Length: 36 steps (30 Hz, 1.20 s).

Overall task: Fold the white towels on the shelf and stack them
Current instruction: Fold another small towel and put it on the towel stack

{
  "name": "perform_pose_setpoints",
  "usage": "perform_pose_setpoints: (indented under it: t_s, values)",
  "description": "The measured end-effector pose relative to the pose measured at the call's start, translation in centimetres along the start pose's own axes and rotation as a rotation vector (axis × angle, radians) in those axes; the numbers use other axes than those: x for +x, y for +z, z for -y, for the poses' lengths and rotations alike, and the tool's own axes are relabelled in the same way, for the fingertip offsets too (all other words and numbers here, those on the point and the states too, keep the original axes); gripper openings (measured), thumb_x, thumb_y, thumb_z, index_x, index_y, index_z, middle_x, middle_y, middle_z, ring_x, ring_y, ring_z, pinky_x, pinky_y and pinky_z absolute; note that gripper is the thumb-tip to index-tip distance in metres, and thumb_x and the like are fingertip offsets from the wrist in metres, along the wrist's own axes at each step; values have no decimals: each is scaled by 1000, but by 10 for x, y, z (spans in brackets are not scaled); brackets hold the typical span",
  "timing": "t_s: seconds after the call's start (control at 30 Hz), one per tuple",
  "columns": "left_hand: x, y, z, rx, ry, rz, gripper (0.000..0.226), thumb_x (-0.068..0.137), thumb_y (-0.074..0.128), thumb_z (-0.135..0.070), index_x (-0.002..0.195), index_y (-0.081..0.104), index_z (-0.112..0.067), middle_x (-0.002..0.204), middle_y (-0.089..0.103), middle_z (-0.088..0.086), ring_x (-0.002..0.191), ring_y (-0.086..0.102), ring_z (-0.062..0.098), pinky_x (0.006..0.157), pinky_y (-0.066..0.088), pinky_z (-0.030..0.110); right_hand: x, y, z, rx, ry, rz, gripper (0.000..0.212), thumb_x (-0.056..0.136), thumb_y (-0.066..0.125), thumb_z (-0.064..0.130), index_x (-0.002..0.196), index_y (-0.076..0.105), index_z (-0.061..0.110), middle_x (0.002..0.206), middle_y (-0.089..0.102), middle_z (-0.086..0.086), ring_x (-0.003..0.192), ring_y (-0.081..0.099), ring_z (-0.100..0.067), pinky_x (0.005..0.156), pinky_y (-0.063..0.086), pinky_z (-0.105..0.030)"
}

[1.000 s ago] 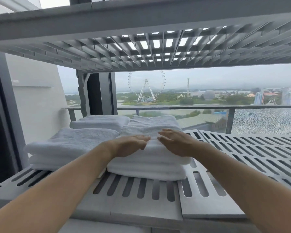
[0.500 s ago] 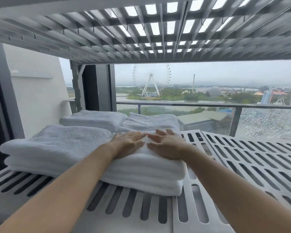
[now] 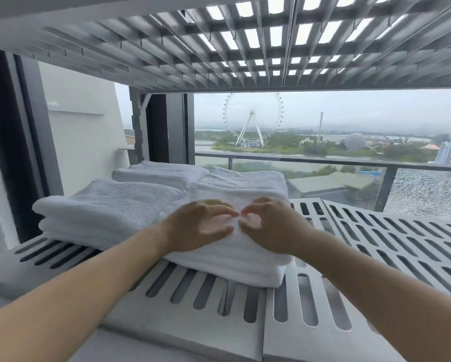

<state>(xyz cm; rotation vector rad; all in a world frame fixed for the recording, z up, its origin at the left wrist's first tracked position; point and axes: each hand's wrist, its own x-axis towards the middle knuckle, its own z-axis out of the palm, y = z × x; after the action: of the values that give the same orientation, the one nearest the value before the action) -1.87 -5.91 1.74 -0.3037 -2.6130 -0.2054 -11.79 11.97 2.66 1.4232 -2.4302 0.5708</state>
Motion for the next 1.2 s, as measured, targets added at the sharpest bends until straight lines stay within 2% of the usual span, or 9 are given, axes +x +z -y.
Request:
perform_pose_setpoints:
  t_s: [0.13,0.23,0.47,0.6,0.7,0.77,0.9,1.03,1.2]
  values:
    - [-19,8,-4,278,76,60,82,75,56,-64,142,30,-25,147,38,-3,132,37,12,110,29,30,-26,1,4,-160,-39,214,87,74,50,68,144,14,33,149,23,0,140,10,-26,109,27,-43]
    - [-18,11,-5,327,37,98,92,69,60,-63,144,23,-25,150,30,-3,136,30,14,114,23,32,-29,6,8,-311,-45,264,105,67,65,55,144,-1,27,151,11,1,141,1,-30,103,37,-51]
    - [-3,24,-22,329,-44,86,89,67,58,-59,142,24,-25,148,35,-1,132,36,17,110,30,36,-23,-1,-16,-283,-104,106,91,59,70,43,137,26,29,132,35,5,125,29,-20,83,50,-39]
    - [3,22,-25,288,-64,129,86,70,54,-65,142,22,-29,147,34,-5,132,35,15,109,31,37,-22,-9,-32,-121,-133,188,94,59,71,59,138,29,33,138,34,7,129,26,-16,102,39,-37]
    - [0,6,-16,218,-76,157,77,79,51,-66,143,25,-32,148,33,-8,134,33,12,110,31,36,-13,-20,-31,86,-65,192,79,66,52,76,133,42,36,146,33,9,136,25,-14,110,21,-33]
    - [-4,-1,-10,266,-60,164,75,81,53,-61,143,25,-32,149,33,-8,135,32,12,111,30,34,-7,-22,-29,94,-23,193,69,73,47,74,132,44,38,151,28,7,139,22,-16,113,18,-37]
    - [-12,-5,-3,385,-30,231,81,75,56,-36,145,16,-34,150,30,-6,136,30,15,112,28,37,-8,-13,-26,25,-40,253,79,70,61,64,139,31,40,152,21,5,141,9,-22,113,14,-38]
    - [-11,-13,4,375,-25,232,80,75,53,-16,145,18,-35,149,32,-5,135,31,16,111,29,37,-12,-8,-27,115,-35,129,77,65,68,43,136,37,38,148,25,3,138,12,-17,105,19,-28]
    - [1,-26,7,362,8,124,75,75,51,-3,141,31,-33,143,42,-6,129,40,15,100,40,30,-8,-9,-26,153,20,-28,72,62,67,39,131,46,34,148,30,-1,137,21,-19,104,24,-28]
